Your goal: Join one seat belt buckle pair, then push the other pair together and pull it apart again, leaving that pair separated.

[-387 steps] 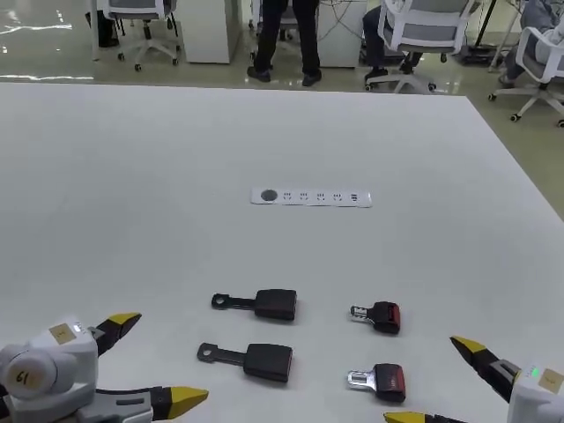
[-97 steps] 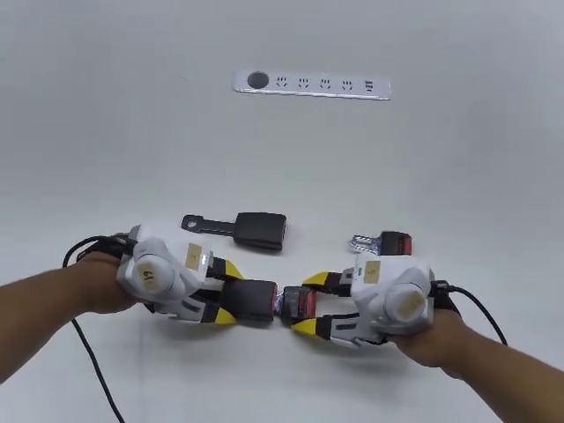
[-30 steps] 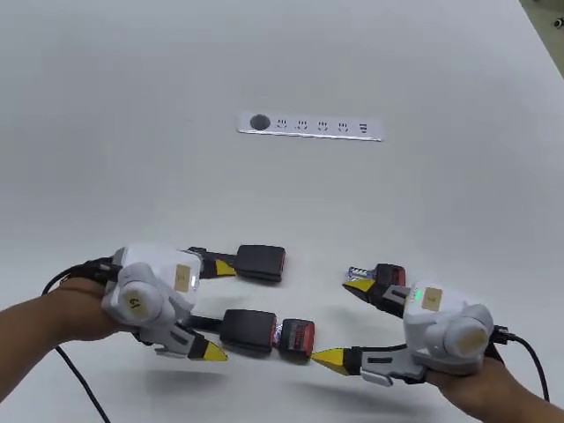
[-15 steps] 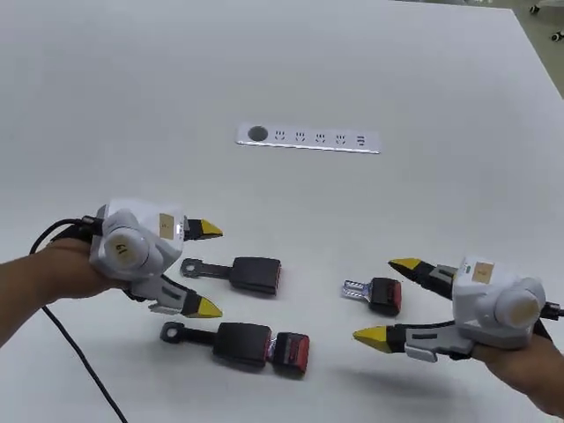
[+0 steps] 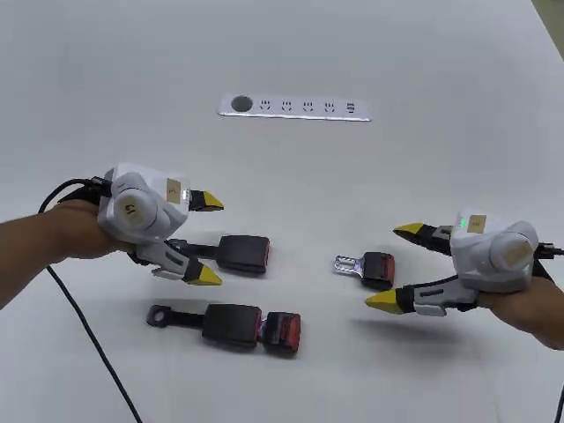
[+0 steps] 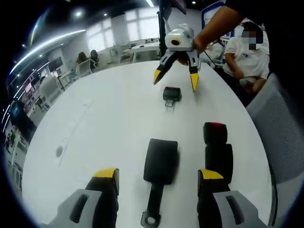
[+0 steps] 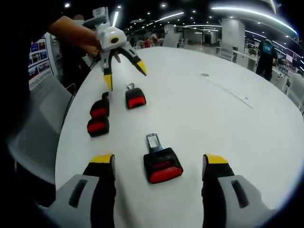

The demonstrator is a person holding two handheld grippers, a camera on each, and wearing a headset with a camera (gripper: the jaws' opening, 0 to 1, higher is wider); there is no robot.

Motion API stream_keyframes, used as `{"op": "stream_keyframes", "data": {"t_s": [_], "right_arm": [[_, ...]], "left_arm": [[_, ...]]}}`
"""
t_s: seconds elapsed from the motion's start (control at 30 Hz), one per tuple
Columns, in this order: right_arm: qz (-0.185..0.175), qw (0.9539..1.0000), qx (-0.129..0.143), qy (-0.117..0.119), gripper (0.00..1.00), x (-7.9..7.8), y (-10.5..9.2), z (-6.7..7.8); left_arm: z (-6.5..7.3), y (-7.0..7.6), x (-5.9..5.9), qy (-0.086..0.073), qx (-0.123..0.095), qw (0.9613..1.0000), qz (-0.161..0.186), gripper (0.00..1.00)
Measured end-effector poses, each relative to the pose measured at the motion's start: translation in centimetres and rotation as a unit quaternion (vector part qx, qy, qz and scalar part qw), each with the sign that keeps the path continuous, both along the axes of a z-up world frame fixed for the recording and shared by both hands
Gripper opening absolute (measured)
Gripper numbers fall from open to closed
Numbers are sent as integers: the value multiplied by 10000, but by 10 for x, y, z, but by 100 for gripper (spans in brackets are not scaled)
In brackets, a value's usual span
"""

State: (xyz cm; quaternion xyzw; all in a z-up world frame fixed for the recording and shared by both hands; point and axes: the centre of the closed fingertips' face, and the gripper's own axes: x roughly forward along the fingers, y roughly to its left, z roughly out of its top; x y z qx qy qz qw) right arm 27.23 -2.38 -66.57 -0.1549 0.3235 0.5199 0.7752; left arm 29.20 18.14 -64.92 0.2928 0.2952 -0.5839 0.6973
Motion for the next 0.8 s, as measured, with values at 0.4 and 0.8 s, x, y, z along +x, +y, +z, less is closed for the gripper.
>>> {"op": "stream_keyframes", "data": {"t_s": [0.4,0.8], "right_arm": [[330,9991,-181,214,67,1,-5,-23],[758,9962,-419,8,46,1,-2,-27]], "left_arm": [[-34,-13,-3,309,126,9992,-224,56],[-39,-12,2,442,138,9985,-303,39]]}}
